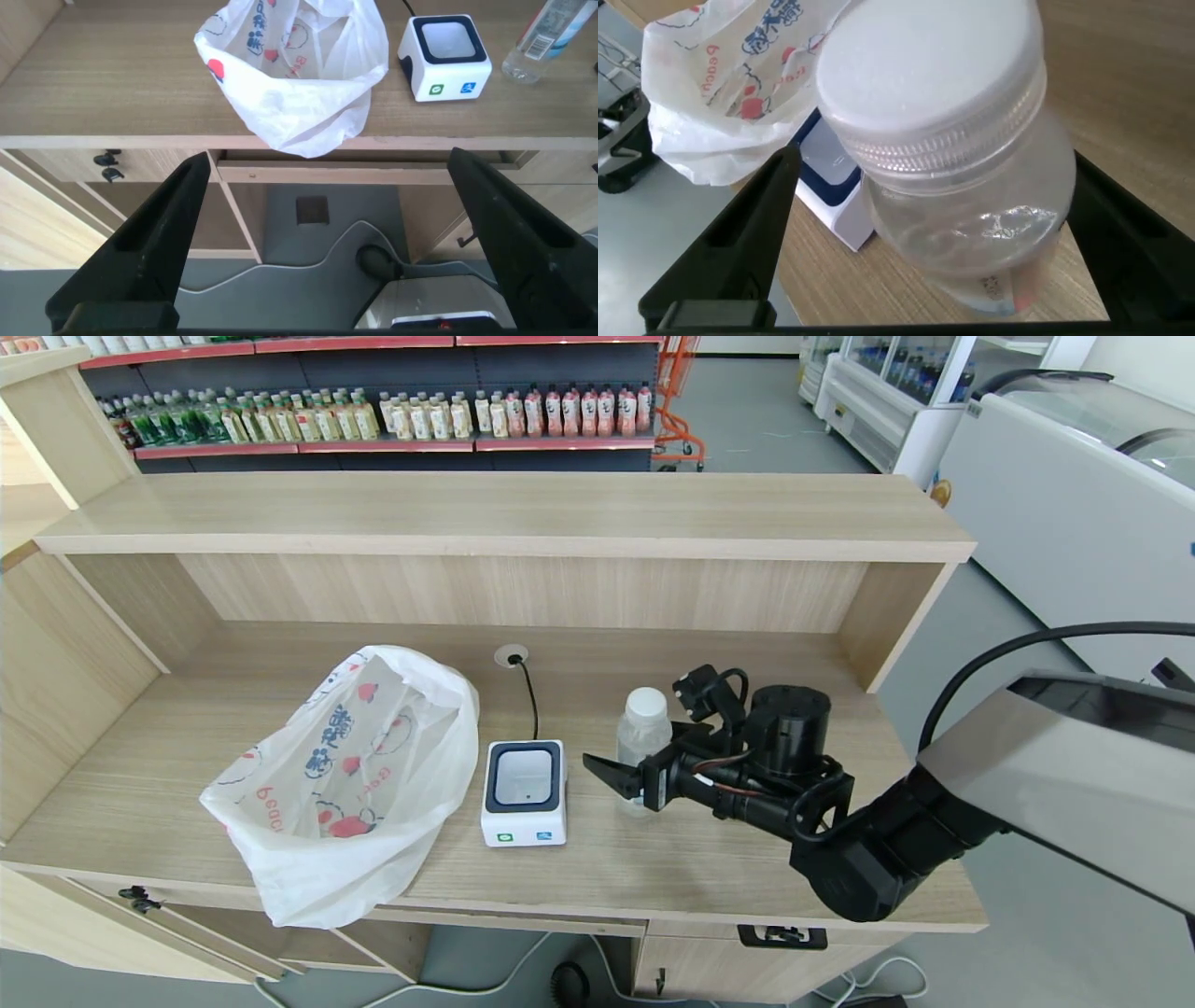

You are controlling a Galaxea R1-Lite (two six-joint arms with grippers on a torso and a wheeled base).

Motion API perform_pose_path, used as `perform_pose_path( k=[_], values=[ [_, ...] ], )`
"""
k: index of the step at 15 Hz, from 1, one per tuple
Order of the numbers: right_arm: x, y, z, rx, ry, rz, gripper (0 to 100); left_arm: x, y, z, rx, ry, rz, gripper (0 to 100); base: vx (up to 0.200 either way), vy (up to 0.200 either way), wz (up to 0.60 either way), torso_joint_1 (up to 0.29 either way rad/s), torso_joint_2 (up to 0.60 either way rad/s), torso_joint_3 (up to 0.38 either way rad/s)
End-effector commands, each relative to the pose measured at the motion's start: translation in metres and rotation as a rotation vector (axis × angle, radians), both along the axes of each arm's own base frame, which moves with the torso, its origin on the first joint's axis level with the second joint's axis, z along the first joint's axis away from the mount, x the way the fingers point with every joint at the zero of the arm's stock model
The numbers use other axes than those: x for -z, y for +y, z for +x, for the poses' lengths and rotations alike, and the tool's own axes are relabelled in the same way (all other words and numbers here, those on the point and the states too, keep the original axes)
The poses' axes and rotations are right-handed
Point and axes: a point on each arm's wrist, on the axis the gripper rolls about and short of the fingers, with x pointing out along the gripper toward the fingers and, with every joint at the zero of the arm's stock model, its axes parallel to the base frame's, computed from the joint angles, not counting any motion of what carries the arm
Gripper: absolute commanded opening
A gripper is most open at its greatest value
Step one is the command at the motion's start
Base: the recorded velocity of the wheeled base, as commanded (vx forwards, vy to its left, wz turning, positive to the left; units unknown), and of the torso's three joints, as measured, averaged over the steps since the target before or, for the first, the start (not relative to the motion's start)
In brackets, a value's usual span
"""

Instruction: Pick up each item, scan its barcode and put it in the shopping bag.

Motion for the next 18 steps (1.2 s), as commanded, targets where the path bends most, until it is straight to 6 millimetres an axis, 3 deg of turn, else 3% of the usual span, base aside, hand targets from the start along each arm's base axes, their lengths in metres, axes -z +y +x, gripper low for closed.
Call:
perform_pose_path(
  k=[1, 12, 13, 18],
  values=[
    [0.003, 0.004, 0.004, -0.003, -0.001, 0.001, 100, 0.000, 0.000, 0.000, 0.000, 0.001, 0.000, 100, 0.000, 0.000, 0.00, 0.000, 0.00, 0.000],
    [0.013, 0.021, 0.021, -0.028, -0.029, -0.001, 100, 0.000, 0.000, 0.000, 0.000, 0.001, 0.000, 100, 0.000, 0.000, 0.00, 0.000, 0.00, 0.000],
    [0.012, 0.021, 0.023, -0.027, -0.034, 0.003, 0, 0.000, 0.000, 0.000, 0.000, 0.001, 0.000, 100, 0.000, 0.000, 0.00, 0.000, 0.00, 0.000],
    [0.007, 0.017, 0.023, -0.019, -0.039, 0.008, 0, 0.000, 0.000, 0.000, 0.000, 0.000, 0.000, 100, 0.000, 0.000, 0.00, 0.000, 0.00, 0.000]
  ],
)
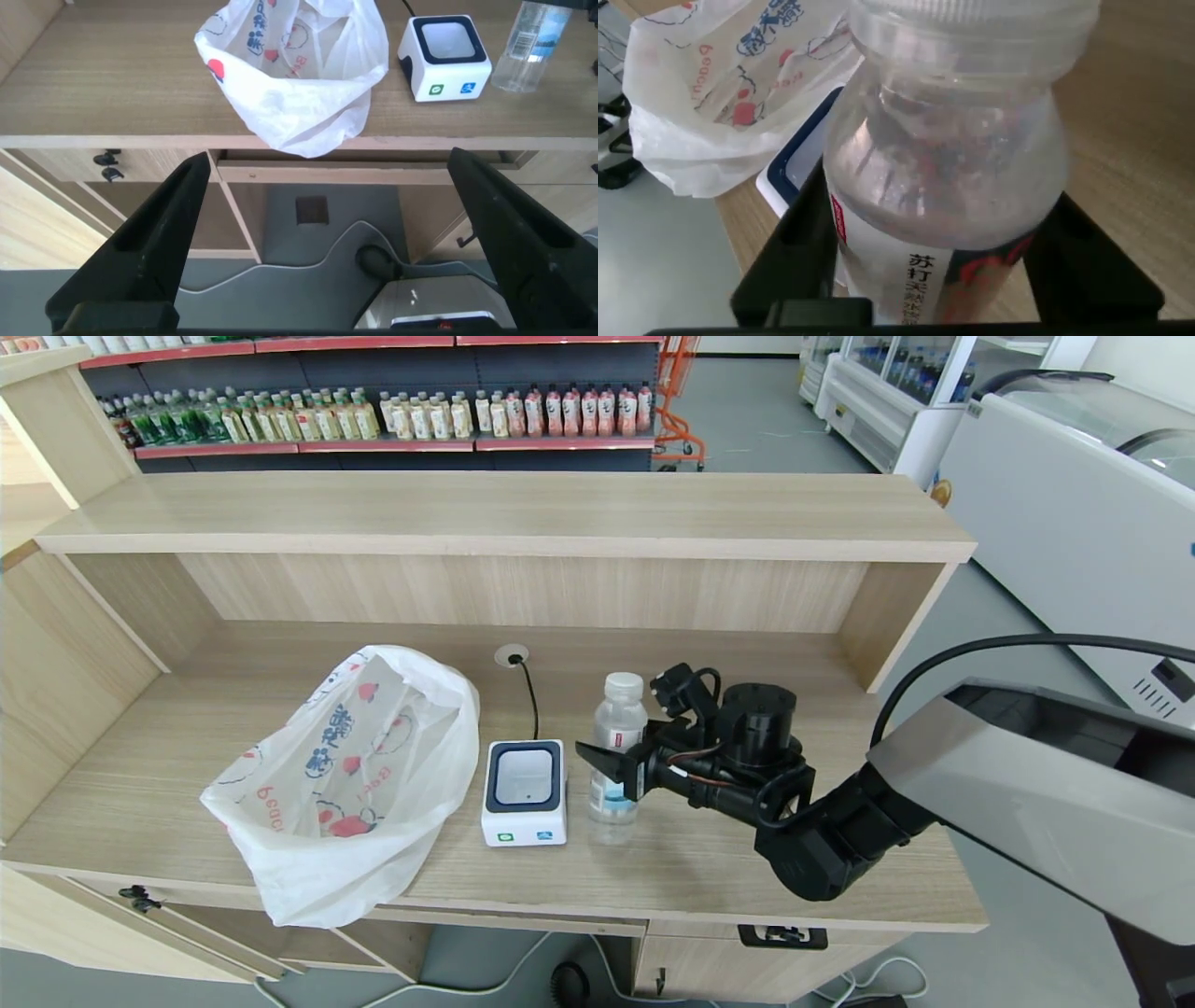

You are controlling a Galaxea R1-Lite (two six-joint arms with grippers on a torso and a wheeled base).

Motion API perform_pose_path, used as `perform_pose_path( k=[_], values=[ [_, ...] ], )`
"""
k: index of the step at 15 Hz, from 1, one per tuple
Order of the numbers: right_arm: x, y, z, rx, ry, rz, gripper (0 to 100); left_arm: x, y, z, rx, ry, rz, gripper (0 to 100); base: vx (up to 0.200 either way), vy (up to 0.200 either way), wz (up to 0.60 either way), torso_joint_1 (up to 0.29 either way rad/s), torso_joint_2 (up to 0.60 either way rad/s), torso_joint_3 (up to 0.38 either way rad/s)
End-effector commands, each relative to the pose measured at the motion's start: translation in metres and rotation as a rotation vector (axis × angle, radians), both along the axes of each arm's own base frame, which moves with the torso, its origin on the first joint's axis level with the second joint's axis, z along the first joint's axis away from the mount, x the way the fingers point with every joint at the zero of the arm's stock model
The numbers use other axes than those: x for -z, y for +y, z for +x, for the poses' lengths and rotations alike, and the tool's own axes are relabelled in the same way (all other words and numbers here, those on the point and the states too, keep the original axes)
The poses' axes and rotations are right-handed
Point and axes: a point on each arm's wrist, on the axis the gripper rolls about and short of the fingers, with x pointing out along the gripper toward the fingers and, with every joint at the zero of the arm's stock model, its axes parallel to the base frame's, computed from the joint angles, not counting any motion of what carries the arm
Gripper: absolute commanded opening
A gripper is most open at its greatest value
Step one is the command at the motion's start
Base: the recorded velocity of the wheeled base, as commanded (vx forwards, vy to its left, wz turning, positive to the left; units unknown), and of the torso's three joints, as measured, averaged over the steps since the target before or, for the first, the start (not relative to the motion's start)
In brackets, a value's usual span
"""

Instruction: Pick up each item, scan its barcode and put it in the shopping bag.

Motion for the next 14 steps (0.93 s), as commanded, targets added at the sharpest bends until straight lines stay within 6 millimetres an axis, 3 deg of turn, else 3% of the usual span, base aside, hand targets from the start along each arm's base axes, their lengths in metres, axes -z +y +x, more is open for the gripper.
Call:
perform_pose_path(
  k=[1, 7, 10, 14],
  values=[
    [-0.005, -0.001, -0.001, 0.001, -0.008, 0.005, 0, 0.000, 0.000, 0.000, -0.001, 0.002, 0.000, 100, 0.000, 0.000, 0.00, 0.000, 0.00, 0.000],
    [-0.032, -0.016, -0.002, 0.029, -0.018, 0.064, 0, 0.000, 0.000, 0.000, -0.001, 0.000, 0.000, 100, 0.000, 0.000, 0.00, 0.000, 0.00, 0.000],
    [-0.069, -0.033, -0.005, 0.045, -0.016, 0.170, 0, 0.000, 0.000, 0.000, -0.001, 0.002, 0.000, 100, 0.000, 0.000, 0.00, 0.000, 0.00, 0.000],
    [-0.139, -0.065, -0.030, -0.042, -0.032, 0.278, 0, 0.000, 0.000, 0.000, -0.001, 0.002, 0.000, 100, 0.000, 0.000, 0.00, 0.000, 0.00, 0.000]
  ],
)
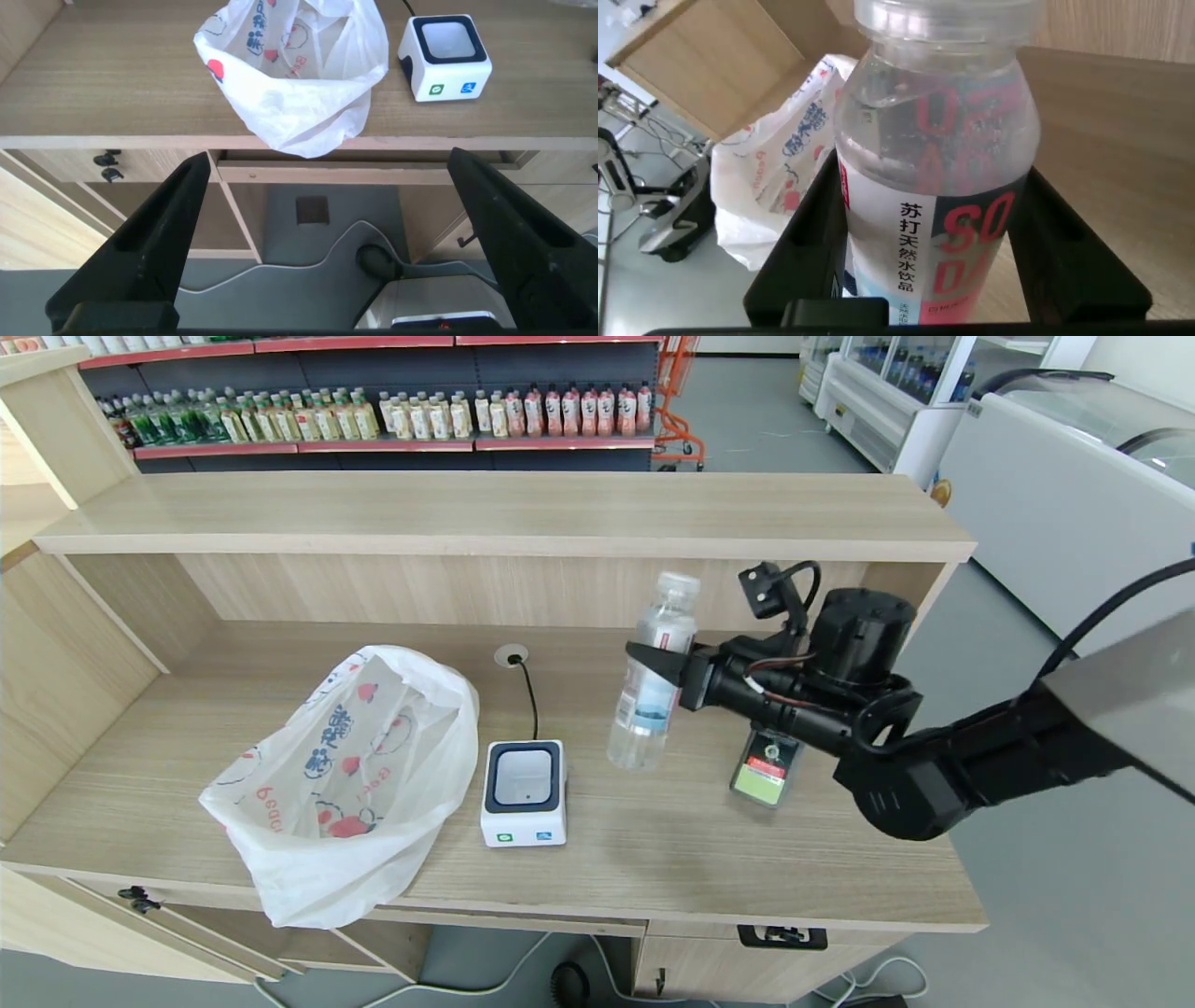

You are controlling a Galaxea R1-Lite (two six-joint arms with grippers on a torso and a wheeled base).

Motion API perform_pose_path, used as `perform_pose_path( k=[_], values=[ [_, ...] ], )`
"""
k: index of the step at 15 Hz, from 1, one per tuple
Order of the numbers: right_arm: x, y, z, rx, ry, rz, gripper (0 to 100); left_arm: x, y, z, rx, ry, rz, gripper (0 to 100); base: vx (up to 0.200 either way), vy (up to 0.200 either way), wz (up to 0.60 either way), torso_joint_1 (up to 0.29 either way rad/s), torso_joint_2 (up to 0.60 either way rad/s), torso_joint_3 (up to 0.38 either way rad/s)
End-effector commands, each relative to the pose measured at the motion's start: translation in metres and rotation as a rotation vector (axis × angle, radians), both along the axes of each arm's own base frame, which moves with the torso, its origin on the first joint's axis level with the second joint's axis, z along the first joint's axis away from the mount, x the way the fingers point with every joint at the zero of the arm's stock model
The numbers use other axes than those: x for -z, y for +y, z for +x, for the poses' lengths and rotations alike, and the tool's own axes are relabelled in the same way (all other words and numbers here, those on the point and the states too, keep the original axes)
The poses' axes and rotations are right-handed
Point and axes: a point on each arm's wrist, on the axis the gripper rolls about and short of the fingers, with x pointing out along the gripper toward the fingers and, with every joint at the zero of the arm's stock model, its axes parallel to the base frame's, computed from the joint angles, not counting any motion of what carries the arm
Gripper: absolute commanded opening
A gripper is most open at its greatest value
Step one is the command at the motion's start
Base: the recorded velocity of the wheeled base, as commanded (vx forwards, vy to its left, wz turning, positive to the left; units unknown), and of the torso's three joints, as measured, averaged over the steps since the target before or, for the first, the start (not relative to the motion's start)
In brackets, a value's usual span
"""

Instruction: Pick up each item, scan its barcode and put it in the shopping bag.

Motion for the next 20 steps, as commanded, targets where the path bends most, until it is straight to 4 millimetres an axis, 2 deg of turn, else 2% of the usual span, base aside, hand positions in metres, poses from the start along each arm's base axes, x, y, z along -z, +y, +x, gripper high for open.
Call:
perform_pose_path(
  k=[1, 3, 6, 7, 10, 14, 16, 17, 18, 20],
  values=[
    [-0.053, -0.020, -0.024, -0.044, -0.088, 0.071, 0, 0.000, 0.000, 0.000, 0.000, 0.002, 0.000, 100, 0.000, 0.000, 0.00, 0.000, 0.00, 0.000],
    [-0.068, -0.029, -0.042, -0.067, -0.106, 0.088, 0, 0.000, 0.000, 0.000, 0.000, 0.002, 0.000, 100, 0.000, 0.000, 0.00, 0.000, 0.00, 0.000],
    [-0.081, -0.044, -0.069, -0.078, -0.124, 0.097, 0, 0.000, 0.000, 0.000, 0.000, 0.002, 0.000, 100, 0.000, 0.000, 0.00, 0.000, 0.00, 0.000],
    [-0.089, -0.053, -0.088, -0.099, -0.134, 0.107, 0, 0.000, 0.000, 0.000, 0.000, 0.000, 0.000, 100, 0.000, 0.000, 0.00, 0.000, 0.00, 0.000],
    [-0.089, -0.074, -0.127, -0.104, -0.122, 0.113, 0, 0.000, 0.000, 0.000, 0.000, 0.000, 0.000, 100, 0.000, 0.000, 0.00, 0.000, 0.00, 0.000],
    [-0.100, -0.090, -0.162, -0.128, -0.139, 0.158, 0, 0.000, 0.000, 0.000, 0.000, 0.000, 0.000, 100, 0.000, 0.000, 0.00, 0.000, 0.00, 0.000],
    [-0.108, -0.094, -0.180, -0.202, -0.127, 0.201, 0, 0.000, 0.000, 0.000, 0.000, 0.002, 0.000, 100, 0.000, 0.000, 0.00, 0.000, 0.00, 0.000],
    [-0.117, -0.101, -0.199, -0.321, -0.086, 0.247, 0, 0.000, 0.000, 0.000, 0.000, 0.002, 0.000, 100, 0.000, 0.000, 0.00, 0.000, 0.00, 0.000],
    [-0.121, -0.105, -0.208, -0.408, -0.056, 0.260, 0, 0.000, 0.000, 0.000, 0.000, 0.000, 0.000, 100, 0.000, 0.000, 0.00, 0.000, 0.00, 0.000],
    [-0.125, -0.108, -0.217, -0.500, -0.043, 0.258, 0, 0.000, 0.000, 0.000, 0.000, 0.000, 0.000, 100, 0.000, 0.000, 0.00, 0.000, 0.00, 0.000]
  ],
)
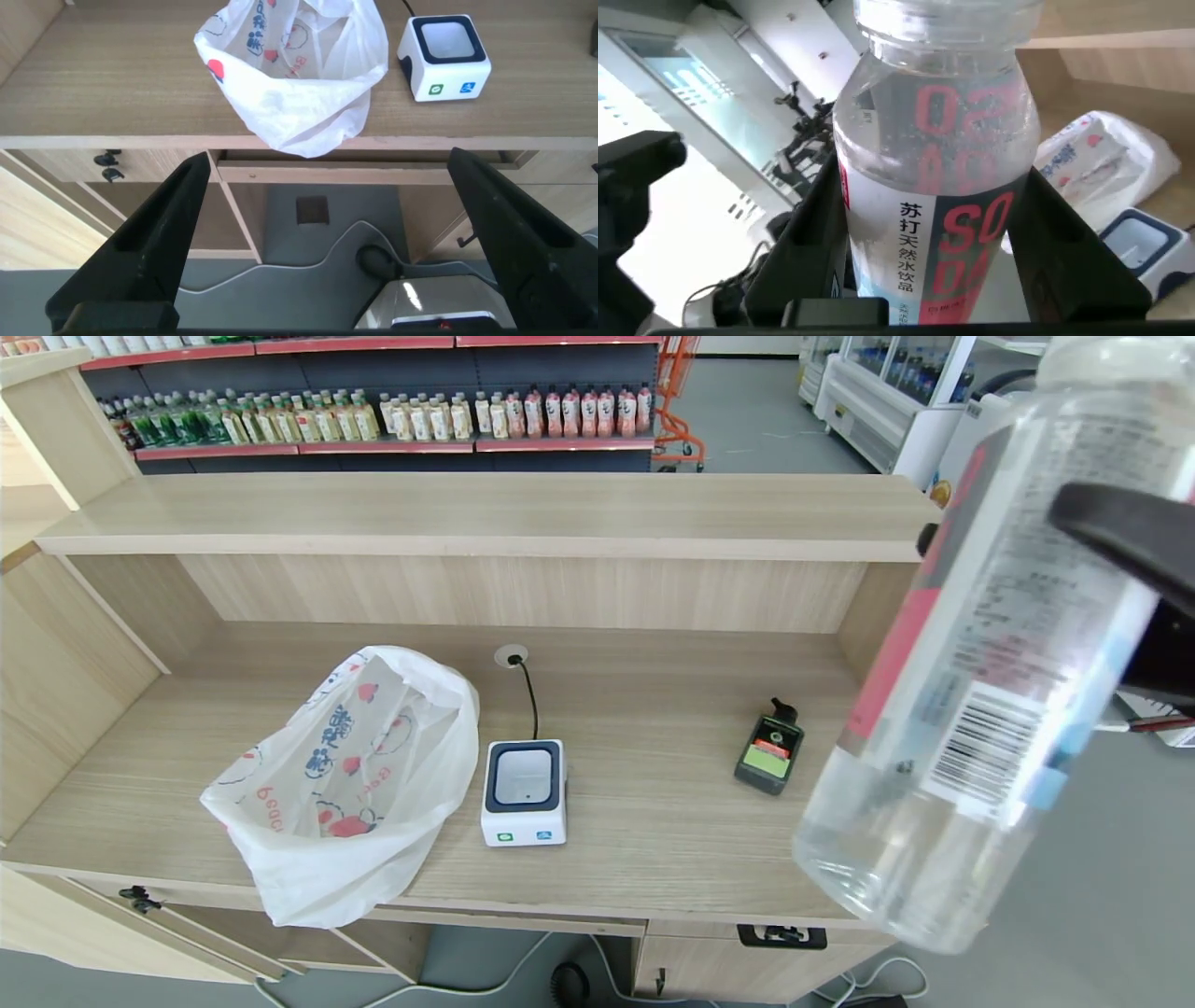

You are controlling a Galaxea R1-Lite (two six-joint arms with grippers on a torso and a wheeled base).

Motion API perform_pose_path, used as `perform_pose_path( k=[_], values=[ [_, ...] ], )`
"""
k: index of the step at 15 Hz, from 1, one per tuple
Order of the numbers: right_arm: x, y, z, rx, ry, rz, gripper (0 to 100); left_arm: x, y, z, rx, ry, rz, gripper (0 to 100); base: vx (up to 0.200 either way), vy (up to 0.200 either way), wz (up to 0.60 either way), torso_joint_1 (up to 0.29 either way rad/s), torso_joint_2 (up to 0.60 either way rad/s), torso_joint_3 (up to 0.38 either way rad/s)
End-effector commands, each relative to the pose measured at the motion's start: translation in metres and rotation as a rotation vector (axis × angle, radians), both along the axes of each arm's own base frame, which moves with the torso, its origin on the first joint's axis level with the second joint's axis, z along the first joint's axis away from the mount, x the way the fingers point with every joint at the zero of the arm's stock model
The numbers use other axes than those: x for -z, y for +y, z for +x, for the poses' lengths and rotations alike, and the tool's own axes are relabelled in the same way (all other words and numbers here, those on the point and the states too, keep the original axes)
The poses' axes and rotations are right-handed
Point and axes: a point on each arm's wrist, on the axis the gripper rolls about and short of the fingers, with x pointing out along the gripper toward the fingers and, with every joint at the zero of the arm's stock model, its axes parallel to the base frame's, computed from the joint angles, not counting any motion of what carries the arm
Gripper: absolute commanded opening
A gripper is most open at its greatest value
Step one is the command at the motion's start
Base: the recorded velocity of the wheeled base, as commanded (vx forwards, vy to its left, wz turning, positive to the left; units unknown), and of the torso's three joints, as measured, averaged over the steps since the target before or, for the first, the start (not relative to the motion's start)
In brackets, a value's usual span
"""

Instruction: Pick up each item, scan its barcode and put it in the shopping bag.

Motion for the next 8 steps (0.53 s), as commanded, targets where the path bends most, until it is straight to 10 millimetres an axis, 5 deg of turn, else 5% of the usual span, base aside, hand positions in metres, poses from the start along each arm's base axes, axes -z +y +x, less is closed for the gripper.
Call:
perform_pose_path(
  k=[1, 8],
  values=[
    [-0.009, -0.006, -0.018, -0.043, -0.047, 0.020, 0, 0.000, 0.000, 0.000, 0.000, 0.000, 0.000, 100, 0.000, 0.000, 0.00, 0.000, 0.00, 0.000],
    [-0.012, 0.000, -0.029, -0.170, -0.032, 0.023, 0, 0.000, 0.000, 0.000, 0.000, 0.001, 0.000, 100, 0.000, 0.000, 0.00, 0.000, 0.00, 0.000]
  ],
)
